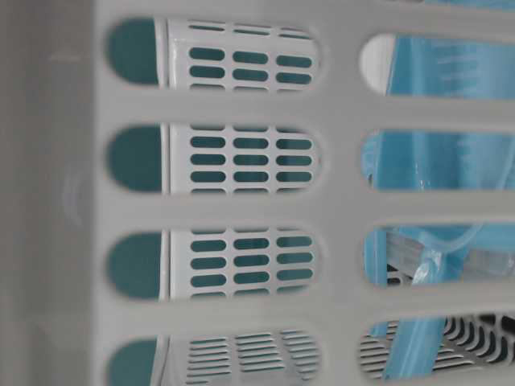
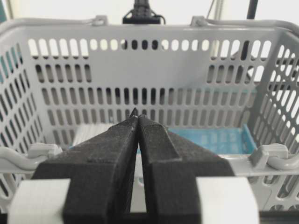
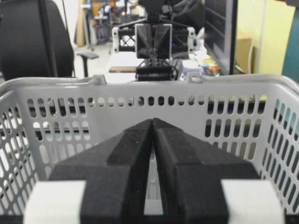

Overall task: Pick up the dustpan from the shopping basket with the left arm.
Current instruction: 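Lower the left gripper into the basket over the blue dustpan handle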

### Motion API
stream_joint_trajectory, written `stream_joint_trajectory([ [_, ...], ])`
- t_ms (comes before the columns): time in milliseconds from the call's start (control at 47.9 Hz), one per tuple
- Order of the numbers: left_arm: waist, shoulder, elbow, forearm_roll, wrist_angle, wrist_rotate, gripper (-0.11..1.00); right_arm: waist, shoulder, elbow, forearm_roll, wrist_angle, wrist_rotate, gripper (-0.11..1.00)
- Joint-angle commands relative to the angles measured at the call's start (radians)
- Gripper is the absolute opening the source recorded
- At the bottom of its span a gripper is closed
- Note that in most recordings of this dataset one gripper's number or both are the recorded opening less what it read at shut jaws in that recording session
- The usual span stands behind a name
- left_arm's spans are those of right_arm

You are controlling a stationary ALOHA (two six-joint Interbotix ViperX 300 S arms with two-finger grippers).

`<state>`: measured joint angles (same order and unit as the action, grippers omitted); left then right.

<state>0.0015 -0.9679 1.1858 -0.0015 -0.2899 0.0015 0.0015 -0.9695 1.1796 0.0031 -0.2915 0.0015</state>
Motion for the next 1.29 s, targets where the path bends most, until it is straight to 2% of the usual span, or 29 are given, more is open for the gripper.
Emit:
stream_joint_trajectory([
  [0,-0.031,0.021,-0.121,0.046,0.084,-0.026,0.06,0.009,0.002,-0.018,0.006,-0.006,0.015,0.00],
  [83,-0.038,0.051,-0.221,0.046,0.230,-0.028,0.00,0.011,-0.011,-0.018,0.015,0.008,0.021,0.00],
  [167,-0.052,0.104,-0.339,0.046,0.411,-0.026,0.00,0.009,-0.018,-0.018,0.015,0.029,0.031,0.00],
  [313,-0.086,0.267,-0.575,0.046,0.729,-0.017,0.00,0.011,-0.031,-0.018,0.015,0.072,0.038,0.00],
  [417,-0.107,0.402,-0.727,0.046,0.894,-0.017,0.00,0.011,-0.032,-0.018,0.015,0.094,0.041,0.00],
  [751,-0.160,0.755,-1.049,0.046,1.261,-0.031,0.00,0.023,-0.034,-0.018,0.017,0.100,0.041,0.00],
  [918,-0.187,0.853,-1.126,0.046,1.353,-0.041,0.00,0.038,-0.034,-0.015,0.017,0.100,0.041,0.00],
  [1189,-0.213,0.945,-1.135,0.046,1.370,-0.123,0.02,0.057,-0.035,-0.015,0.017,0.101,0.041,0.00],
  [1231,-0.215,0.951,-1.135,0.046,1.371,-0.135,0.07,0.060,-0.035,-0.015,0.017,0.101,0.041,0.00],
  [1273,-0.216,0.957,-1.137,0.046,1.373,-0.146,0.16,0.063,-0.035,-0.015,0.017,0.100,0.041,0.00],
])
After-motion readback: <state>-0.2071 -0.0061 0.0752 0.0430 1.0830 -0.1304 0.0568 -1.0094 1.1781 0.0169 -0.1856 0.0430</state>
